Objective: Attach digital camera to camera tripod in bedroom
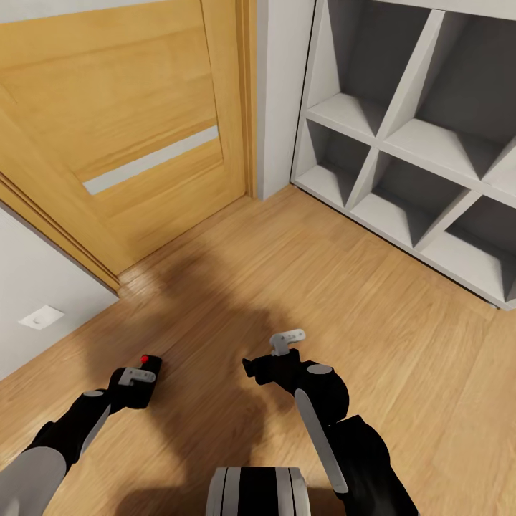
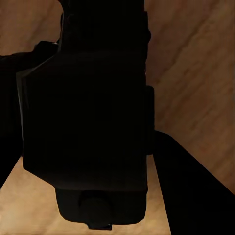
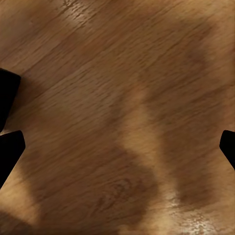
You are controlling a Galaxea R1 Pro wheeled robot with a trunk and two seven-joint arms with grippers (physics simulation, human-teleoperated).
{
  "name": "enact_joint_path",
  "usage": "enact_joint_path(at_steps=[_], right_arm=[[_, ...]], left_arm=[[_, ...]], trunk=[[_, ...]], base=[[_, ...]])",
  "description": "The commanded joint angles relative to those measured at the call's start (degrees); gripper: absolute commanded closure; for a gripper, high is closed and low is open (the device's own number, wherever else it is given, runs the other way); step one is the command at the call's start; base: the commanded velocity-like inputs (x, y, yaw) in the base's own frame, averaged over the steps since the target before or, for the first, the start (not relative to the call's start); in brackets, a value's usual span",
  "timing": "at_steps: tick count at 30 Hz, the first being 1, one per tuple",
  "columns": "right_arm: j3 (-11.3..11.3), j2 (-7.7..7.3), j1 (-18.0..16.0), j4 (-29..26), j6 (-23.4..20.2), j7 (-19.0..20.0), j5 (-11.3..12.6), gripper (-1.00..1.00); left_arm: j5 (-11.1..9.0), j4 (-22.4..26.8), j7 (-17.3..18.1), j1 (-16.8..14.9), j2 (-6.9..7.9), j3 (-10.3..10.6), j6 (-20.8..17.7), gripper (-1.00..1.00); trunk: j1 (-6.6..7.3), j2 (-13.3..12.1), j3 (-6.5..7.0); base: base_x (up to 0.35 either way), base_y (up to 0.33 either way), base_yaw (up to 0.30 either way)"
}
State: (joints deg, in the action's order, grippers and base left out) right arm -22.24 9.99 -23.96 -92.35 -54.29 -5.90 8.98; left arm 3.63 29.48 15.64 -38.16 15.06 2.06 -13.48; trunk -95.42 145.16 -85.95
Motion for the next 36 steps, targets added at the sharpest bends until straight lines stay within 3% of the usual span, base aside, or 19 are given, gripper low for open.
enact_joint_path(at_steps=[1,11,21,24,28,29,34,36], right_arm=[[-0.04,0.0,-0.03,-0.04,-0.21,-0.6,0.61,-1.0],[0.17,0.0,-0.04,-0.04,-0.13,-0.48,0.61,-1.0],[0.56,0.0,-0.22,-0.08,-0.12,-0.28,0.61,-1.0],[0.61,0.0,-0.17,-0.1,-0.16,-0.08,0.62,-1.0],[0.57,0.0,0.04,-0.11,-0.17,0.03,0.66,-1.0],[0.57,0.0,0.04,-0.11,-0.17,0.03,0.66,-1.0],[0.13,0.0,0.7,-0.11,0.58,0.11,0.68,-1.0],[0.03,0.0,1.18,-0.11,1.22,0.14,0.69,-1.0]], left_arm=[[0.5,0.44,0.13,0.0,-0.01,0.13,-0.98,1.0],[0.5,7.41,-0.01,1.46,-0.27,0.02,-9.23,1.0],[0.09,18.01,0.02,4.96,-0.69,-3.46,-19.2,1.0],[0.03,23.53,0.05,7.63,-0.67,-4.71,-23.17,1.0],[-0.04,34.67,0.17,13.07,-0.86,-7.33,-28.42,1.0],[-0.04,34.67,0.17,13.07,-0.86,-7.33,-28.42,1.0],[0.08,47.66,0.14,20.08,-2.6,-9.36,-34.13,1.0],[0.13,49.47,0.04,21.32,-3.07,-9.57,-34.8,1.0]], trunk=[[0.01,0.02,-0.04],[0.22,-0.09,1.74],[0.47,-0.23,3.95],[0.55,-0.27,4.62],[0.65,-0.32,5.5],[0.68,-0.33,5.72],[0.81,-0.4,6.83],[0.86,-0.43,7.27]], base=[[0.0,0.0,0.0],[0.0,0.0,0.0],[0.0,0.0,0.0],[0.0,0.0,0.0],[0.0,0.0,0.0],[0.0,0.0,0.0],[0.0,0.0,0.0],[0.0,0.0,0.0]])
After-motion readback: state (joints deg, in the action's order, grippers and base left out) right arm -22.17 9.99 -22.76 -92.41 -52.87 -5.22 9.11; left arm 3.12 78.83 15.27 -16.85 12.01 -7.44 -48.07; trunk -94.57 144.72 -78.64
